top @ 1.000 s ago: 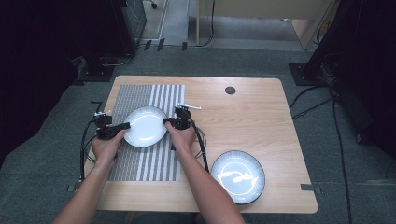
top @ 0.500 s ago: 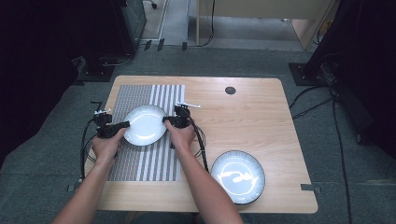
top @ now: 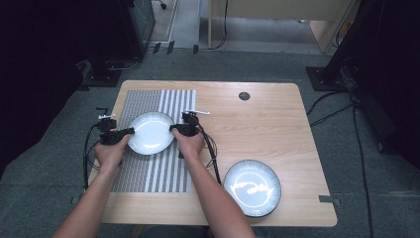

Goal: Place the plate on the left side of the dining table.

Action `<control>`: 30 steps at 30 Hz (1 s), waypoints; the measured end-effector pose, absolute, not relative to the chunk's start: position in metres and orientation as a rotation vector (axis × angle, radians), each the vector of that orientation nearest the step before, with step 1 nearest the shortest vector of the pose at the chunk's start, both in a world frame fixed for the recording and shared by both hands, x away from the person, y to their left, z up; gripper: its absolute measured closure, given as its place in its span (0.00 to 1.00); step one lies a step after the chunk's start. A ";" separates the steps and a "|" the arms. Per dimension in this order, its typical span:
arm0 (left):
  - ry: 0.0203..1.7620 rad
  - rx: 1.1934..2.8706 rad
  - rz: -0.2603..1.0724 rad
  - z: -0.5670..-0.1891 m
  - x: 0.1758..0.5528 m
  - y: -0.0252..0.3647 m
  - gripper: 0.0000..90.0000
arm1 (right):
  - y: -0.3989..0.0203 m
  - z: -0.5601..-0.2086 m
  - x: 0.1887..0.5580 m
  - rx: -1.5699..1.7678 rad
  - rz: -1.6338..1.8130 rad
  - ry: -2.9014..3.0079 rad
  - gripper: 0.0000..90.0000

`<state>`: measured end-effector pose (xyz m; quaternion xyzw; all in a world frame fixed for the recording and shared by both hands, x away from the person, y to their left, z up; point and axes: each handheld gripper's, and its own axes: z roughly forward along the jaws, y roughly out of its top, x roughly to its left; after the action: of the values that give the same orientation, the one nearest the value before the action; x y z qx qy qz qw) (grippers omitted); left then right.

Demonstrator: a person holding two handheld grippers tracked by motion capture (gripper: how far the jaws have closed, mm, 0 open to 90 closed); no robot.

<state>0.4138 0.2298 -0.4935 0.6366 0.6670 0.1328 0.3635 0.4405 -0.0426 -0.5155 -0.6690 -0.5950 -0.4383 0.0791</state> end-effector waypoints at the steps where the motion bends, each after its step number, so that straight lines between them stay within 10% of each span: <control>1: 1.716 1.643 0.345 -0.493 0.414 0.230 0.87 | -0.042 -0.516 0.440 -1.998 -1.312 -1.780 0.93; 18: 1.713 1.662 0.337 -0.496 0.414 0.230 0.86 | -0.037 -0.516 0.437 -2.001 -1.332 -1.842 0.82; 30: 1.707 1.657 0.394 -0.480 0.406 0.232 0.48 | -0.045 -0.507 0.435 -2.029 -1.354 -1.968 0.54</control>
<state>0.4055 0.2318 -0.4802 0.6420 0.6611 0.1527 0.3569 0.4349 -0.0445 -0.5072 -0.6473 -0.6279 -0.4321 0.0037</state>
